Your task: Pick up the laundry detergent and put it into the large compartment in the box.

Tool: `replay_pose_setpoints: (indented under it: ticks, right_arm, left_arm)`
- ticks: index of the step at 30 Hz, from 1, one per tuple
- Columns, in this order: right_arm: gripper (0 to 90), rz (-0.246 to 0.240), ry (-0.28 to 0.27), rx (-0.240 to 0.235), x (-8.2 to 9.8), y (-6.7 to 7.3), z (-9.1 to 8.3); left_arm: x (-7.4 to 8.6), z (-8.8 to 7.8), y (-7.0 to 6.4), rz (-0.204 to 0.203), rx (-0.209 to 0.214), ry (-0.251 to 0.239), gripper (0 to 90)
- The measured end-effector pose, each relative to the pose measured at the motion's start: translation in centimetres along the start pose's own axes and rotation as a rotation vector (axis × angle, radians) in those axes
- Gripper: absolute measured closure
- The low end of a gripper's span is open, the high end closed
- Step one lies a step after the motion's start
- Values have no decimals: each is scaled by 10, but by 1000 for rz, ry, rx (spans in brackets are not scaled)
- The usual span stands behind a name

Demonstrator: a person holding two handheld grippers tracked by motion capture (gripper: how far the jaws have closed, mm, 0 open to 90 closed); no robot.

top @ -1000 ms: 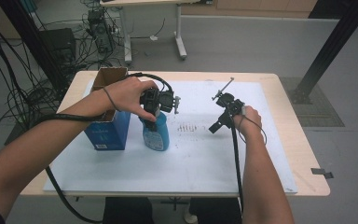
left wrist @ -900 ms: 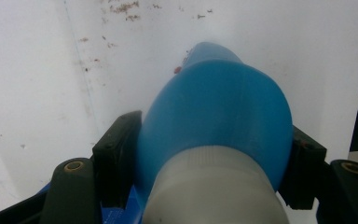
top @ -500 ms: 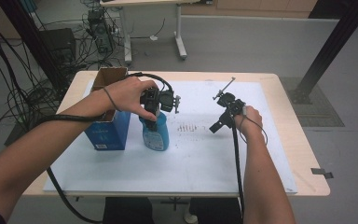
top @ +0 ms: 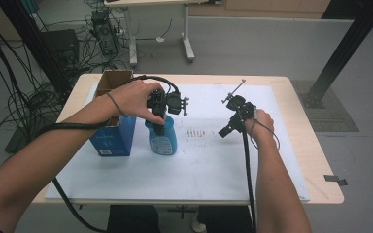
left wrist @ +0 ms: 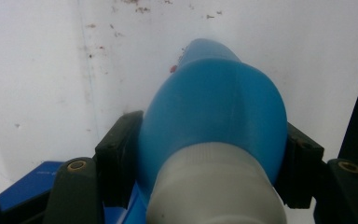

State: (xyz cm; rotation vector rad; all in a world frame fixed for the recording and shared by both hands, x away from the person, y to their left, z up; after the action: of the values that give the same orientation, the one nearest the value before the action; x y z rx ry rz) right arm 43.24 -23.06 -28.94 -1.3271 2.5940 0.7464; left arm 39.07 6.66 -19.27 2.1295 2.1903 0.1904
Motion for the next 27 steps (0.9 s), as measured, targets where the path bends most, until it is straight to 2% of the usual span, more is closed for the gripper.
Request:
replay_pose_setpoints:
  ticks: [1, 6, 7, 10, 11, 13, 14, 17, 18, 19, 20, 21, 22, 23, 24, 27]
  right_arm:
    - [37, 0, 0, 0, 0, 0, 0]
    - [37, -14, -5, 4, 1, 3, -2]
    - [37, -16, -6, 5, 2, 3, -3]
    - [36, -24, -5, 10, 2, 5, -5]
    - [36, -24, -5, 10, 2, 5, -5]
    - [36, -29, -10, 13, 3, 7, -7]
    - [36, -29, -10, 13, 3, 7, -7]
    - [37, -41, -6, 14, 4, 8, -9]
    - [36, -40, -14, 15, 5, 9, -12]
    - [36, -40, -14, 15, 5, 9, -12]
    - [36, -46, -15, 17, 6, 10, -13]
    - [36, -49, -20, 16, 6, 11, -15]
    - [36, -49, -20, 16, 6, 11, -15]
    - [36, -57, -15, 14, 6, 12, -16]
    - [36, -57, -15, 14, 6, 12, -16]
    - [35, -69, -31, 9, 8, 14, -19]
  left_arm:
    - [0, 0, 0, 0, 0, 0, 352]
    - [2, -13, 3, -61, -5, -10, 353]
    - [2, -13, 3, -61, -5, -10, 353]
    - [0, -21, 5, -110, -5, 1, 353]
    - [0, -21, 5, -110, -5, 1, 353]
    - [-1, -27, 7, -155, 3, -8, 353]
    - [-1, -27, 7, -155, 3, -8, 353]
    - [-3, -34, 7, -220, 10, -6, 353]
    - [-3, -38, 9, -272, 13, -6, 354]
    - [-3, -38, 9, -272, 13, -6, 354]
    - [-3, -40, 10, -298, 17, -3, 354]
    - [-1, -43, 13, -356, 24, -7, 354]
    - [-1, -43, 13, -356, 24, -7, 355]
    - [0, -46, 14, -403, 26, -6, 355]
    - [0, -46, 14, -403, 26, -6, 356]
    - [-1, -52, 15, -466, 24, 0, 356]
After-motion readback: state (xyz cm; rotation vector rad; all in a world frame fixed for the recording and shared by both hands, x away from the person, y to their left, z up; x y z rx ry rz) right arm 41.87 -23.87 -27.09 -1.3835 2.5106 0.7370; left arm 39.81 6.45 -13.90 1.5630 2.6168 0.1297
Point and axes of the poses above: each handheld gripper's, and its own axes: z roughly forward along the jaws, x roughly out of its underside, y roughly to its left, the point moved 3 cm from there along z, roughly forward along the jaws, and after that the axes turned 8 degrees about -x, right-handed, at the moved point
